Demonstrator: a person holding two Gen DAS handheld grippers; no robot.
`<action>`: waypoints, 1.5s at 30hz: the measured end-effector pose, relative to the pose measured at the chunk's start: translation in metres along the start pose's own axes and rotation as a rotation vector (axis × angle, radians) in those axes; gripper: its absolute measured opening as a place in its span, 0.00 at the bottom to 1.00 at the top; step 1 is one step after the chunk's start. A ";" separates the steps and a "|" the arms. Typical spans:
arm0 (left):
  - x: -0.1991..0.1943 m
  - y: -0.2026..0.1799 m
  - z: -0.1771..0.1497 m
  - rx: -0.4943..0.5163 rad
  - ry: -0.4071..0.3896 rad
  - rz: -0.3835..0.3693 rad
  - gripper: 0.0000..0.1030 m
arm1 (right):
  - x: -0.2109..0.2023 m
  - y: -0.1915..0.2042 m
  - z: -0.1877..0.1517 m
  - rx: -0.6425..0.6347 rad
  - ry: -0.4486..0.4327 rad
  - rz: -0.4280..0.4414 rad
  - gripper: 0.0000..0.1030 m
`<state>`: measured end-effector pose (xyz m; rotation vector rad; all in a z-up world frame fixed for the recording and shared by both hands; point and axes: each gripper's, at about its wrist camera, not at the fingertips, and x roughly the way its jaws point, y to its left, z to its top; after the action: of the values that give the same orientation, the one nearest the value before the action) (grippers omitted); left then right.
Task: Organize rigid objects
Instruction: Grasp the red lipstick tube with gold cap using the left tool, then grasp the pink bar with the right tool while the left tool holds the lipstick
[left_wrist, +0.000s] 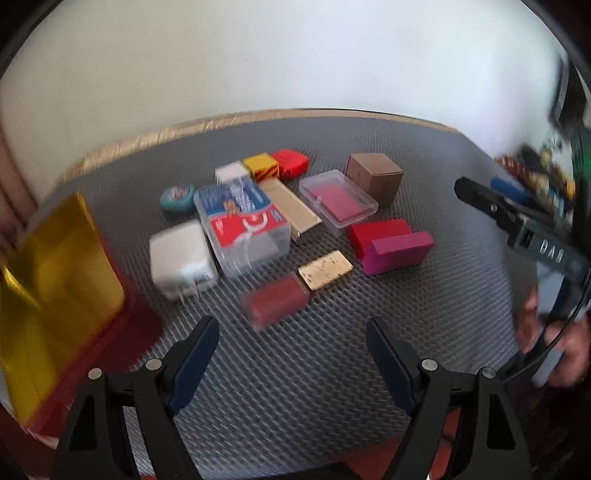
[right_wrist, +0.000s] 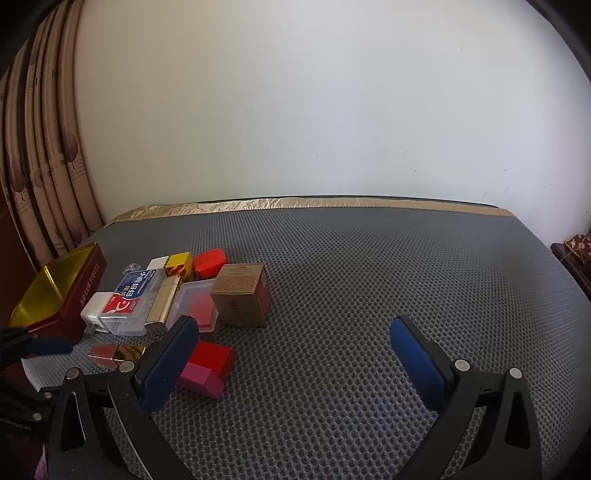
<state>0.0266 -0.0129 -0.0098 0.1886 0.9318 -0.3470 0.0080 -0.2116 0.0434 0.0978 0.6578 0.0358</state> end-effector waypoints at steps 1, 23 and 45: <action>0.001 0.000 0.001 0.035 -0.001 -0.002 0.81 | 0.001 -0.001 0.000 0.003 0.003 0.005 1.00; 0.064 -0.003 0.032 0.383 0.186 -0.180 0.81 | 0.014 -0.014 -0.001 0.085 0.044 0.038 1.00; 0.014 0.032 -0.017 -0.082 0.078 -0.104 0.19 | 0.026 -0.004 0.002 -0.023 0.148 0.167 1.00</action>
<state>0.0333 0.0188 -0.0306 0.0791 1.0331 -0.3988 0.0296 -0.2139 0.0282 0.1281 0.7955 0.2129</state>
